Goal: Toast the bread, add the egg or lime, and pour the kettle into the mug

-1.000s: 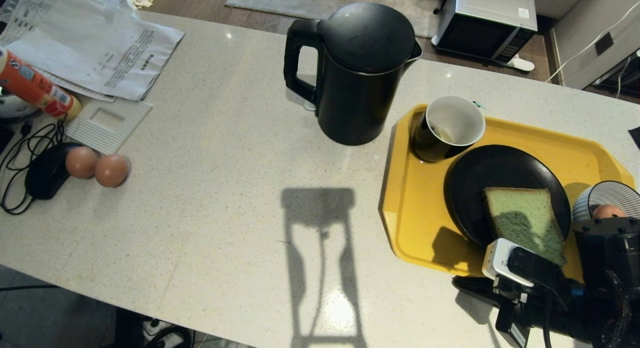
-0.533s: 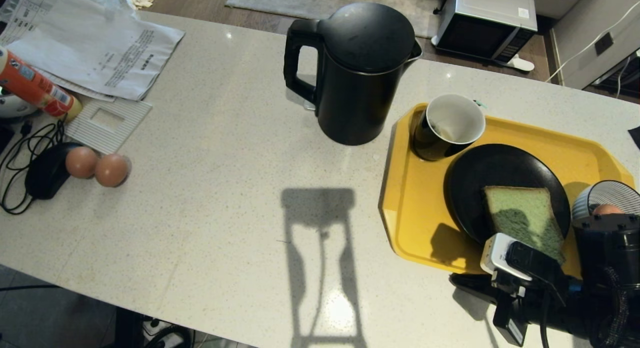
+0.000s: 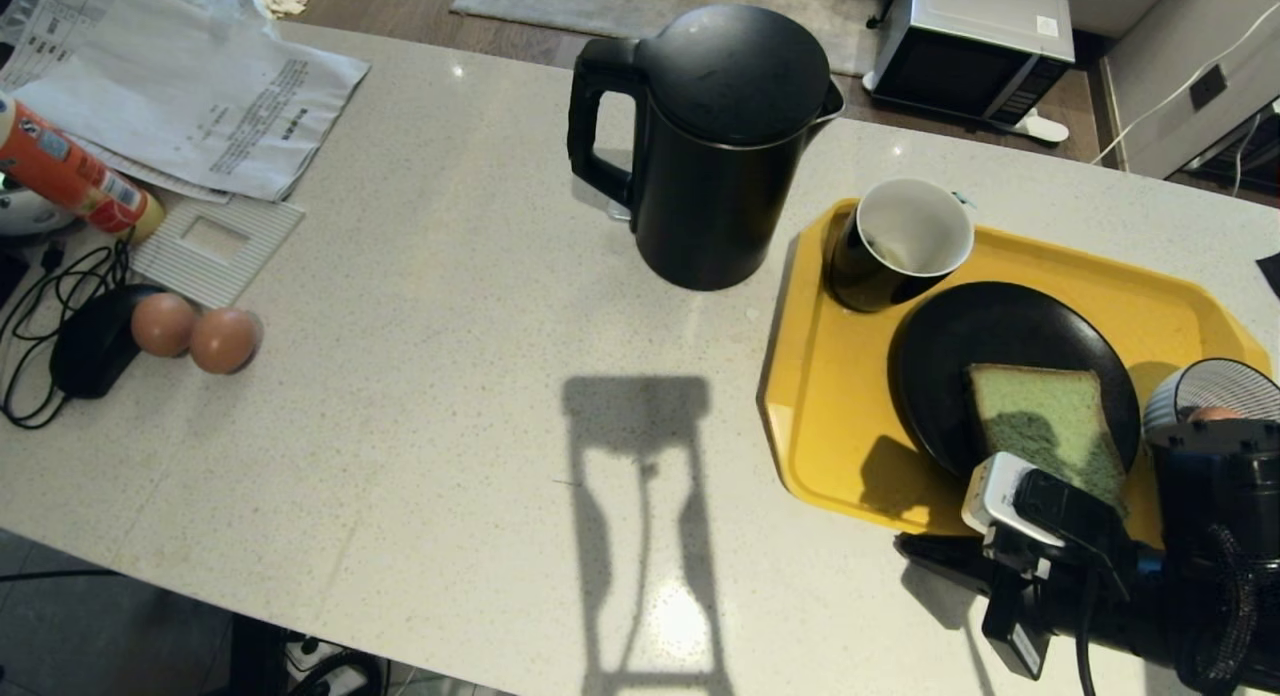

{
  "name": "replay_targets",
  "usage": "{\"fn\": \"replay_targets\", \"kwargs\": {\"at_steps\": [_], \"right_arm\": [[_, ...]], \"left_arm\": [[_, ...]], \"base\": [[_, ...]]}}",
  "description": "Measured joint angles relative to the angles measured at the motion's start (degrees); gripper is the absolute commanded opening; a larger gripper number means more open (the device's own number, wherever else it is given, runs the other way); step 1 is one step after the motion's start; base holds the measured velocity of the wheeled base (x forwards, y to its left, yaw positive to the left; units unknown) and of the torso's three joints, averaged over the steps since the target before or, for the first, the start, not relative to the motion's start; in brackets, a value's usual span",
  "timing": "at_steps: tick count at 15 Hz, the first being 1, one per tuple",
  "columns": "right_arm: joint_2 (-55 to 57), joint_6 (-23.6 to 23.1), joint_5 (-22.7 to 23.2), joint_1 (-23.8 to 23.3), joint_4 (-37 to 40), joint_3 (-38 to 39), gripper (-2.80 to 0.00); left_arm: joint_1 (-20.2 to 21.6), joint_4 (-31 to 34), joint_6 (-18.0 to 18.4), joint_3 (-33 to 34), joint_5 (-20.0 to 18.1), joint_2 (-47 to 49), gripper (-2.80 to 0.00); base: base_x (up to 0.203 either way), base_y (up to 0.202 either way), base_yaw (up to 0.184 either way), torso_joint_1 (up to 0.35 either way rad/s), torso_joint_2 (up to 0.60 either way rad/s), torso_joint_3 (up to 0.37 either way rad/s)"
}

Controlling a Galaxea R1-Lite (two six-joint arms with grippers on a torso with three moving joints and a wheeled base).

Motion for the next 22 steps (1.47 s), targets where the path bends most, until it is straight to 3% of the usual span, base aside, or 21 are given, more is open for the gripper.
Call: {"fn": "replay_targets", "kwargs": {"at_steps": [9,15,18,22], "right_arm": [[-2.0,0.0,-0.5,-1.5,0.5,2.1,-2.80],[-11.8,0.5,-0.5,-5.4,9.4,6.3,-2.80],[-18.9,4.7,-2.6,-7.6,14.0,7.1,-2.80],[-28.0,13.1,-10.9,-8.3,19.3,5.7,-2.80]], "left_arm": [[0.0,0.0,0.0,0.0,0.0,0.0,-2.80],[0.0,0.0,0.0,0.0,0.0,0.0,-2.80],[0.0,0.0,0.0,0.0,0.0,0.0,-2.80],[0.0,0.0,0.0,0.0,0.0,0.0,-2.80]], "base": [[0.000,0.000,0.000,0.000,0.00,0.000],[0.000,0.000,0.000,0.000,0.00,0.000],[0.000,0.000,0.000,0.000,0.00,0.000],[0.000,0.000,0.000,0.000,0.00,0.000]]}}
